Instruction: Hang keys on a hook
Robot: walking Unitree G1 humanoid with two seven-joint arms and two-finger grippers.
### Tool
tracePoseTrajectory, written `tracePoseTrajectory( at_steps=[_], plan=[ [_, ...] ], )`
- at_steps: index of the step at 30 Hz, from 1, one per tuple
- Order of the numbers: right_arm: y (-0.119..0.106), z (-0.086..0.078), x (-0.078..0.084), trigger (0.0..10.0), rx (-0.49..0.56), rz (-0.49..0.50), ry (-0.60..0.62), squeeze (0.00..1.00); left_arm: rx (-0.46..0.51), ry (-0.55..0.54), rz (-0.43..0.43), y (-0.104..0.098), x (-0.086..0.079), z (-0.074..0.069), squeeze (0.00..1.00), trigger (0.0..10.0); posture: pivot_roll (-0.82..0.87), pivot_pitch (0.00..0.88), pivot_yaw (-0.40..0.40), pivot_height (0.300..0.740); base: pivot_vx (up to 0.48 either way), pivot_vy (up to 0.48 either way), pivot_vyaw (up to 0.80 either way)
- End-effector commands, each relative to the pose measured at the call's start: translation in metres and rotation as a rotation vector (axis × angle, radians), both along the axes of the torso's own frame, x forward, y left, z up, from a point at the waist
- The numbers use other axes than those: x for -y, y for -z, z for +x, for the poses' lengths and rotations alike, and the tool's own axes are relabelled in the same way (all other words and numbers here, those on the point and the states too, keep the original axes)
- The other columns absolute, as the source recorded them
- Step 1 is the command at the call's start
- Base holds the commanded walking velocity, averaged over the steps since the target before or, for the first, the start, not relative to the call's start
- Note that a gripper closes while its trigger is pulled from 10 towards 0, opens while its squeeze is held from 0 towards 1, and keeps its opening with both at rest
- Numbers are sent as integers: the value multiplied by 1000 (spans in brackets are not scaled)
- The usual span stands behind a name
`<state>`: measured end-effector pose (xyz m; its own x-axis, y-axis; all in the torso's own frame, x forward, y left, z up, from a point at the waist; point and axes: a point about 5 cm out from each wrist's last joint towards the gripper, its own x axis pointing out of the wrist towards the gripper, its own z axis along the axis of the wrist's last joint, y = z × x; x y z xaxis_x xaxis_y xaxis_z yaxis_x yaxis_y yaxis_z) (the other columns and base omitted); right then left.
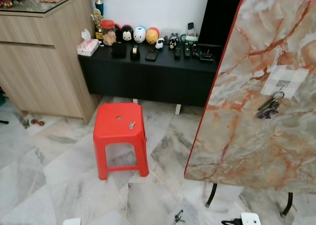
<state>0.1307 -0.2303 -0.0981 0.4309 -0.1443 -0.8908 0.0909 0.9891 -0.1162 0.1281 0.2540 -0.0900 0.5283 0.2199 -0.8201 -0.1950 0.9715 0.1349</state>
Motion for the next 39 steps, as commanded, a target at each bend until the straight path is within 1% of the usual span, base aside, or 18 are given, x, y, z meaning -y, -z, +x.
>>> tracePoseTrajectory(
  at_steps=[1, 5, 39],
  plan=[
    [0, -3, 4, 10000, -3, -11, 3, 0, -22, -5, -8, 2, 1, -5, 0, 10000, -13, 0, -22, 740, 0, 330, 0],
    [0, -2, 3, 10000, -11, -19, -27, 0, -22, -9, -11, 2, 1, -5, 0, 10000, -10, 0, -25, 740, 0, 334, 0],
    [-2, 6, -2, 10000, 16, -4, -13, 0, -4, -16, -17, 0, -1, 0, 0, 10000, -6, 0, -27, 740, 0, 334, 0]
  ],
)
